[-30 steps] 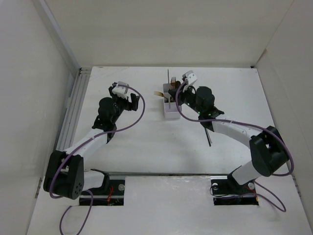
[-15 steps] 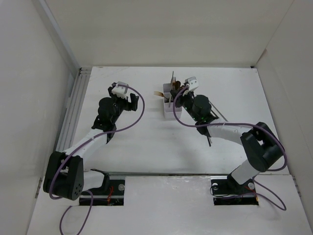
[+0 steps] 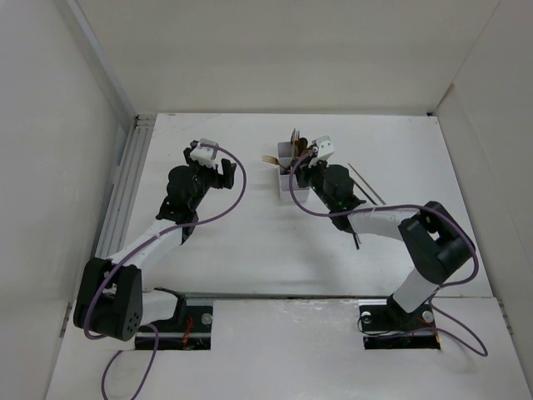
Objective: Sort the eating utensils into containers
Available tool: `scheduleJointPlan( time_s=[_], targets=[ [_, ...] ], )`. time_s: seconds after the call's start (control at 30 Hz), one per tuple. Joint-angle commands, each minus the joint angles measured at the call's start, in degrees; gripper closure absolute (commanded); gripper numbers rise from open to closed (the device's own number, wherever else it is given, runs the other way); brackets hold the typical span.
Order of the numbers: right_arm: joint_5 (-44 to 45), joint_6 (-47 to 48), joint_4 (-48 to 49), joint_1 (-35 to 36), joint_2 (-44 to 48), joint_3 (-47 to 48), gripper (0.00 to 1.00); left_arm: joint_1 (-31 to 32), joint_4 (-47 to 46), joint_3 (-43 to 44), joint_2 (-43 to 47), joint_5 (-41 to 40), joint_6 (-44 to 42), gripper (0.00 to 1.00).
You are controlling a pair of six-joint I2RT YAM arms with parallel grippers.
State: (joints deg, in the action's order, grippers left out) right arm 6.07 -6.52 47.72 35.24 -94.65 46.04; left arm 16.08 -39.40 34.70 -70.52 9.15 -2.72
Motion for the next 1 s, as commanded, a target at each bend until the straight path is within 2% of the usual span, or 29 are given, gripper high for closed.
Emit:
scheduleJointPlan(
  time_s=[0.0, 0.03, 0.07, 0.17, 0.43, 0.63, 0.8, 0.87, 0.9, 0.97],
  targets=[
    [0.44, -0.86, 0.8, 0.09, -0.8, 0.1, 0.9, 0.27, -1.91, 1.78, 2.14, -0.01, -0.09, 0.29],
    [0.44, -0.86, 0.01, 0.09, -0.8, 0.1, 0.86, 0.27, -1.91, 1.78, 2.14, -0.01, -0.09, 0.29],
    [-0.17, -0.34, -2.09, 0.09, -0.8, 0.1, 0.78, 0.27, -1.91, 1.78, 2.14, -0.01, -0.09, 0.27],
    [0.61, -0.33, -4.74, 0.09, 1.04, 0.72, 0.69, 0.27, -1.91, 1.78, 2.14, -0.01, -0.09, 0.27],
    [7.11, 0.2, -9.05, 0.09, 5.09, 0.1, 0.68, 0.27, -1.91, 1.25, 2.14, -0.01, -0.09, 0.27],
    [5.89, 0.81, -10.89, 0.09, 7.28, 0.1, 0.68, 0.27, -1.91, 0.2, 3.19, -0.01, 0.44, 0.27],
    [4.32, 4.23, -17.65, 0.09, 9.83, 4.3, 0.68, 0.27, -1.91, -0.33, 3.2, -0.01, 0.44, 0.27],
    [3.78, 5.73, -21.6, 0.09, 11.41, 7.03, 0.64, 0.27, -1.91, -0.33, 3.2, -0.01, 0.44, 0.26],
    [3.17, 6.34, -27.28, 0.09, 12.03, 8.78, 0.56, 0.27, -1.91, -0.33, 3.2, -0.01, 0.44, 0.26],
    [0.8, 6.35, -33.98, -1.4, 13.43, 14.76, 0.49, 0.27, -1.91, -0.85, 3.2, -0.01, 0.96, 0.26]
  ],
)
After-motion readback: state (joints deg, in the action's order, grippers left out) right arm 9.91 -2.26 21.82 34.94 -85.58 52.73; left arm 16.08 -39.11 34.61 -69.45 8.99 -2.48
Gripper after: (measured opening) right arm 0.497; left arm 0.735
